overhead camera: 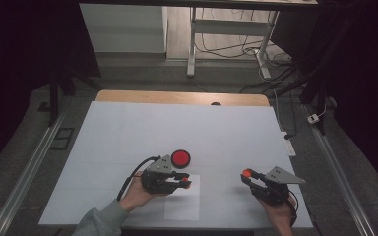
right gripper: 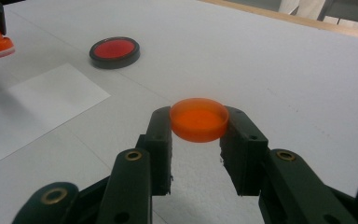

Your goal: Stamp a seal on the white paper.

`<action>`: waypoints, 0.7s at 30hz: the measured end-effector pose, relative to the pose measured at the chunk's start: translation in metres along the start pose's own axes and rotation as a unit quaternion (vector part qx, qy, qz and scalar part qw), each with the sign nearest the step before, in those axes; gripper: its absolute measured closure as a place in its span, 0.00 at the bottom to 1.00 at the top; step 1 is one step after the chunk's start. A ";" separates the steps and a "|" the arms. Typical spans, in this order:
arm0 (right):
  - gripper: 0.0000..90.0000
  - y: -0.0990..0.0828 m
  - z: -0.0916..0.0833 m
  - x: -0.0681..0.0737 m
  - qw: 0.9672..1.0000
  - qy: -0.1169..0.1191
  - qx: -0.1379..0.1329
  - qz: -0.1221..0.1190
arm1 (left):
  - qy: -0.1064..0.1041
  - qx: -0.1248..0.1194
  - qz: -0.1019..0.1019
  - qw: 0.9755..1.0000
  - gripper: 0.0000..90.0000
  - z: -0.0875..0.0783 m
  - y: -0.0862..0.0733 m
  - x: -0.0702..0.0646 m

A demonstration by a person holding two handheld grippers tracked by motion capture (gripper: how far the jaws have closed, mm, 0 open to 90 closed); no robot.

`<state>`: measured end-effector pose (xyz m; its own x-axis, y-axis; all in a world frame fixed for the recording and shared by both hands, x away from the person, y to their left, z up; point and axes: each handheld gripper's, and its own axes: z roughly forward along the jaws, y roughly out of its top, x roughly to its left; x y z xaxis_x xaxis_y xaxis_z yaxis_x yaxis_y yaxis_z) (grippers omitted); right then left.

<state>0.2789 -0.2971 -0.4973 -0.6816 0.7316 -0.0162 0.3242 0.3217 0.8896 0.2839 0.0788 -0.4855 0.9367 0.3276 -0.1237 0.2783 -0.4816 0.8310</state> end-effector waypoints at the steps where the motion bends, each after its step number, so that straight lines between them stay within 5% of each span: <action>1: 0.71 0.000 0.000 0.000 1.000 0.000 0.000 0.000 | 0.000 0.000 0.000 1.000 0.81 0.000 0.000 0.000; 21: 0.71 0.000 0.000 0.000 1.000 -0.001 0.000 0.001 | 0.000 0.025 0.007 1.000 0.81 0.005 -0.011 -0.004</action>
<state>0.2790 -0.2974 -0.4972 -0.6797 0.7333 -0.0150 0.3255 0.3200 0.8897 0.2778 0.0787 -0.4967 0.9402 0.3215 -0.1128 0.2762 -0.5254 0.8047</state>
